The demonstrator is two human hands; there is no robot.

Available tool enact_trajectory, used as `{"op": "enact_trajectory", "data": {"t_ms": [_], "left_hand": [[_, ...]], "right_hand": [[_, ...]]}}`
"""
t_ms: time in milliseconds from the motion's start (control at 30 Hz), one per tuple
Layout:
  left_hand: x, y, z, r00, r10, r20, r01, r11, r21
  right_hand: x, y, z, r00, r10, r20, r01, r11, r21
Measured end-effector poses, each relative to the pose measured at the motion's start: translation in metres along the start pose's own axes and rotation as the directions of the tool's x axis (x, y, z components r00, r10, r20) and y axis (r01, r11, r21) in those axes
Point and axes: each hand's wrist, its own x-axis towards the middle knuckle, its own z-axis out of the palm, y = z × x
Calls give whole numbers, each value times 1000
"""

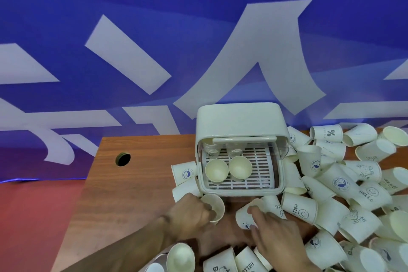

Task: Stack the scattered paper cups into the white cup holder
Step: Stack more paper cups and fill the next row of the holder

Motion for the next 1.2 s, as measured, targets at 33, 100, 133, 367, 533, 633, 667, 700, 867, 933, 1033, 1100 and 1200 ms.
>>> {"op": "enact_trajectory", "data": {"t_ms": [33,100,133,367,533,633,667,700,867,933,1033,1100,1200], "left_hand": [[-2,2,1,1000,-3,8,3,1000,-4],[-3,6,3,998,-9,54,9,1000,7],[-3,8,4,996,-5,86,3,1000,16],[1,16,-1,975,10,222,-31,995,94],[-2,14,-18,986,39,165,-58,992,110],[-4,14,-36,995,33,95,-44,992,117],[-5,13,-42,997,18,69,-26,994,109],[-7,12,-49,999,2,39,-6,995,98],[-13,-1,-79,973,-98,-211,110,993,45],[-13,-8,-84,933,-187,-307,191,981,-19],[-8,-13,-83,895,-259,-363,249,966,-77],[-3,-13,-77,900,-257,-352,252,966,-61],[6,-14,-69,909,-251,-333,260,966,-18]], "right_hand": [[-1,2,0,998,-63,-24,61,995,-74],[-1,7,4,992,-121,-24,115,979,-167],[-1,8,6,991,-133,-5,129,972,-197],[-5,8,17,989,-139,41,144,970,-198],[-2,3,7,986,-164,-11,162,978,-131],[3,-1,-9,979,-192,-63,185,978,-98],[5,-2,-15,975,-205,-90,197,976,-91],[8,-2,-21,968,-217,-128,208,975,-84],[30,9,-51,939,-184,-289,194,981,6],[39,15,-55,937,-141,-320,161,986,35],[44,25,-48,936,-91,-340,112,993,44],[46,30,-40,933,-92,-348,109,994,30],[53,35,-32,915,-140,-378,142,990,-23]]}}
